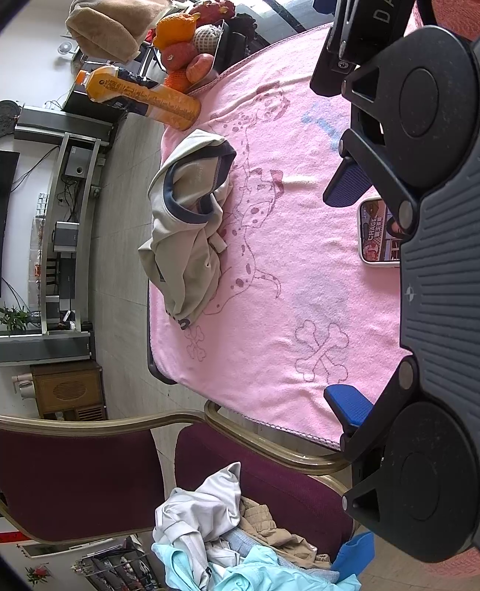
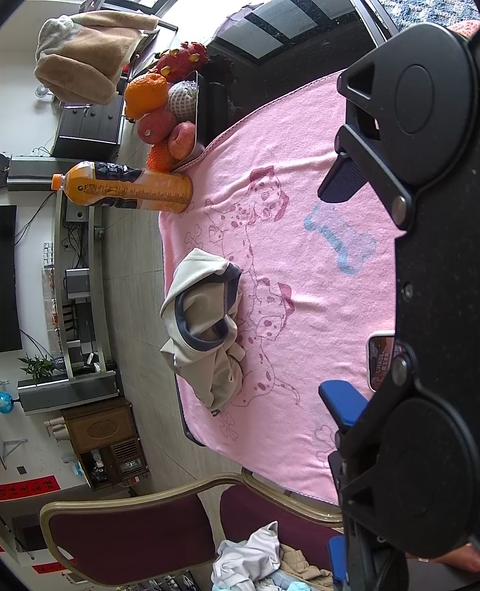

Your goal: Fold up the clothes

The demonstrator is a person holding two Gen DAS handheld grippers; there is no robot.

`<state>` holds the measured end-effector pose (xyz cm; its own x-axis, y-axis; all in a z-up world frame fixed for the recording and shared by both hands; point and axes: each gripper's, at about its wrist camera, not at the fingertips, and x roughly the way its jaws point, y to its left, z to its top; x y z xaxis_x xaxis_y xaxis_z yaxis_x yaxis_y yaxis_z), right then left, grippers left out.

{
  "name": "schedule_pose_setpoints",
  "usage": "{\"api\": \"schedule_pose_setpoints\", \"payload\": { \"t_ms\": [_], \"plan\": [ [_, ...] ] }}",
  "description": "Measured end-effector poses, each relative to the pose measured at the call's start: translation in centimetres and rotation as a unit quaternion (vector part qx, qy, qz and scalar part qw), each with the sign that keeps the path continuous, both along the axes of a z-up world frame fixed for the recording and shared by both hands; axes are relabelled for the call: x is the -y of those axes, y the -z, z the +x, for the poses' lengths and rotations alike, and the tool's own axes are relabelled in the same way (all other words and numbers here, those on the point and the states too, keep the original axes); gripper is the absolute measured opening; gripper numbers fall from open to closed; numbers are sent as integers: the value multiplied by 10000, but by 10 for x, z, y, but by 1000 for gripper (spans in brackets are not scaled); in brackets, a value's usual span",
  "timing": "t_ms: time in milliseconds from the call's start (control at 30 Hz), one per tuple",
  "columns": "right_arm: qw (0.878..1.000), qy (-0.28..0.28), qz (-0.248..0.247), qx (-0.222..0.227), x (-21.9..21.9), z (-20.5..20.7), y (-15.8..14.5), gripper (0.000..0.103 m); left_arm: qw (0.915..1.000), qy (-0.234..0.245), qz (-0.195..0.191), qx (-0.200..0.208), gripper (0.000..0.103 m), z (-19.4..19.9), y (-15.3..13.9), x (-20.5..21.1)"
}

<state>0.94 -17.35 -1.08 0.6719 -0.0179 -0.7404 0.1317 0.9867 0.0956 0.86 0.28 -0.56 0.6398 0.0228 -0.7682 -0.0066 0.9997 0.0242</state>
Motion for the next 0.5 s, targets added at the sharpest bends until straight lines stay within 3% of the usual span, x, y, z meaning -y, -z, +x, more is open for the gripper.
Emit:
{"api": "schedule_pose_setpoints", "payload": {
  "t_ms": [500],
  "plan": [
    [10000, -14, 42, -65, 0, 3, 4, 103, 9998, 45, -82, -151, 102, 6, 5, -4]
  ]
}}
